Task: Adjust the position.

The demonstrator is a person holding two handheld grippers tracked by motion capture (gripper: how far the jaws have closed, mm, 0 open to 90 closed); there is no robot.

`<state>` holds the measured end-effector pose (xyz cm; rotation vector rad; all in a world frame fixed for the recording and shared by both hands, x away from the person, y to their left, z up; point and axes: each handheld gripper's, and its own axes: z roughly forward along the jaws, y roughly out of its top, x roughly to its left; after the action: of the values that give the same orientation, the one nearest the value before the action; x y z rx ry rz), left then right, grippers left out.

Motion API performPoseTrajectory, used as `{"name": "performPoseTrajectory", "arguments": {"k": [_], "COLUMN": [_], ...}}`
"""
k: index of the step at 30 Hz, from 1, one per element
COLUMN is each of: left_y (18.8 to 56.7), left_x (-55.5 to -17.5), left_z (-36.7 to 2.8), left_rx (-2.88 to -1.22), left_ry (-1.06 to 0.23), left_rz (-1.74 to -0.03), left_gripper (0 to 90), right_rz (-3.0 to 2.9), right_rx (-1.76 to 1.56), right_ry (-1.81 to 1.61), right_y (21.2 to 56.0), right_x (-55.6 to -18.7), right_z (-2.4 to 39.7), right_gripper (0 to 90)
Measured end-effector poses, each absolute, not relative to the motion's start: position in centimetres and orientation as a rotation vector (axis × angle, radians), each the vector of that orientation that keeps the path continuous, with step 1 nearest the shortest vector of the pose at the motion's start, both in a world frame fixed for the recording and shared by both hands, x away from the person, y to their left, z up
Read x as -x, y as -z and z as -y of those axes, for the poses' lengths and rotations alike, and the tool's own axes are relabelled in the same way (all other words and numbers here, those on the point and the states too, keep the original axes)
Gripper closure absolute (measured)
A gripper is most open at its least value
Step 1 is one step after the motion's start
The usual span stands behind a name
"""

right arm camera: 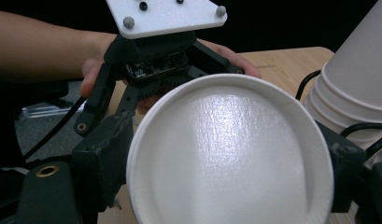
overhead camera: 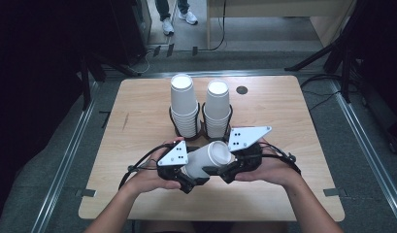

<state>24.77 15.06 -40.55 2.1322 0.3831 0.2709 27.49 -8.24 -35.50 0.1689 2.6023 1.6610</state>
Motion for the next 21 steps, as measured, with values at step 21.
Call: {"name": "performPoseTrajectory", "arguments": {"k": [21], "left_y": [40.58], "left_x": [-24.42], "left_z": [-15.14], "left_rx": [-2.147], "left_ry": [-0.288], "left_rz": [-0.357], "left_gripper": [7.9], "right_rz": [-2.681], "right_rx": [-0.201], "right_ry": [-1.611], "right_y": [35.97], "right_x": [-27.51], "right_z": [8.29], "right_gripper": [20.2]}}
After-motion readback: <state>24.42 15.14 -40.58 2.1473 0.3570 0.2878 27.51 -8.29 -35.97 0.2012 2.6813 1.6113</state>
